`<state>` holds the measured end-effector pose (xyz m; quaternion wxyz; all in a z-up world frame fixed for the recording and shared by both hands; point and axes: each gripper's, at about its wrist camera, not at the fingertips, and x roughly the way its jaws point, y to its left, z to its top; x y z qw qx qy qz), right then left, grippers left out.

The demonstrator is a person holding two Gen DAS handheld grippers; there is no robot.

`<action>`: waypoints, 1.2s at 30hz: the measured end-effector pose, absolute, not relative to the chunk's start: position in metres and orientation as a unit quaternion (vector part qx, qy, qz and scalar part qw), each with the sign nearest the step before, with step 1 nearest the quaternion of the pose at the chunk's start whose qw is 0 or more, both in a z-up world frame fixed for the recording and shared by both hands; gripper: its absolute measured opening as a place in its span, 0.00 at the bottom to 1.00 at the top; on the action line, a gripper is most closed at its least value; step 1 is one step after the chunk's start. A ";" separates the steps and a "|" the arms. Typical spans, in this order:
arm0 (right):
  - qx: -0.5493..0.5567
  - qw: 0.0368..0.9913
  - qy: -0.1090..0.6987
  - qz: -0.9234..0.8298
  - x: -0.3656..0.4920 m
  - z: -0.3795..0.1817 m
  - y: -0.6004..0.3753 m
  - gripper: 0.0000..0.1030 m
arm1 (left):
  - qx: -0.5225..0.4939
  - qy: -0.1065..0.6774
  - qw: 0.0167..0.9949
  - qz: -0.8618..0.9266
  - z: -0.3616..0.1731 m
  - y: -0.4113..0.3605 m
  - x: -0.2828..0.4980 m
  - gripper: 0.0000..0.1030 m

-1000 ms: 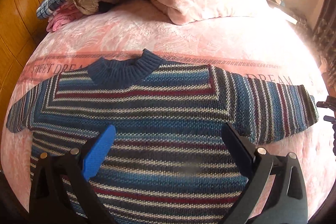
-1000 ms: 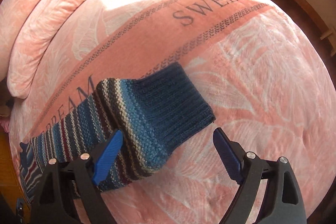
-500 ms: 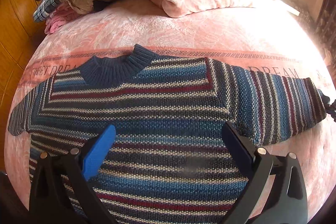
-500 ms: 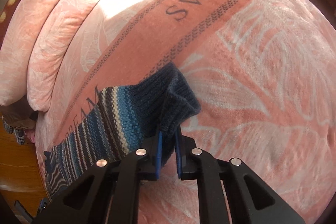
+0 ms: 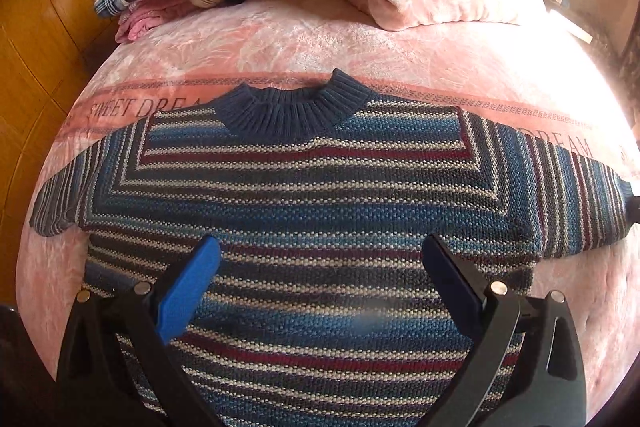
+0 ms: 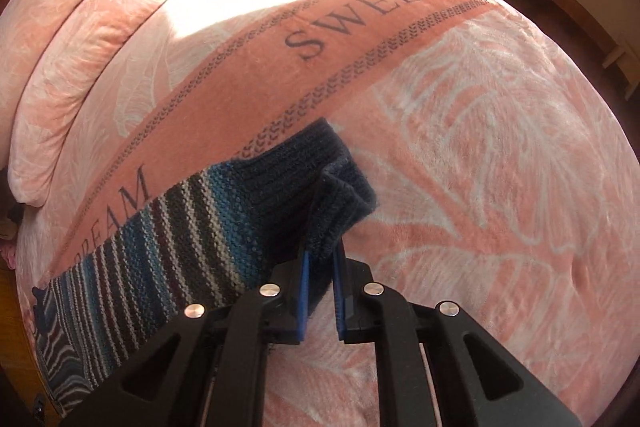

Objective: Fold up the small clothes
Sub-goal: 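Fold the gripped sleeve across the sweater body toward the collar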

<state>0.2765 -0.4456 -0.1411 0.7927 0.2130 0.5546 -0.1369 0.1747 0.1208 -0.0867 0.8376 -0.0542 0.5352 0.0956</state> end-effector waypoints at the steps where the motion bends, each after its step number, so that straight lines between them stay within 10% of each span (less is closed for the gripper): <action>1: 0.206 0.799 0.549 -0.133 0.277 -0.133 -0.439 0.10 | -0.067 0.544 0.832 0.088 -0.088 0.126 0.175 0.97; 28: -0.036 0.770 0.597 0.223 0.272 -0.129 -0.014 0.12 | -0.113 0.558 0.818 0.079 -0.104 0.186 0.179 0.97; 36: 0.083 0.699 0.627 0.334 0.265 -0.135 -0.032 0.48 | -0.121 0.570 0.811 0.051 -0.112 0.176 0.178 0.96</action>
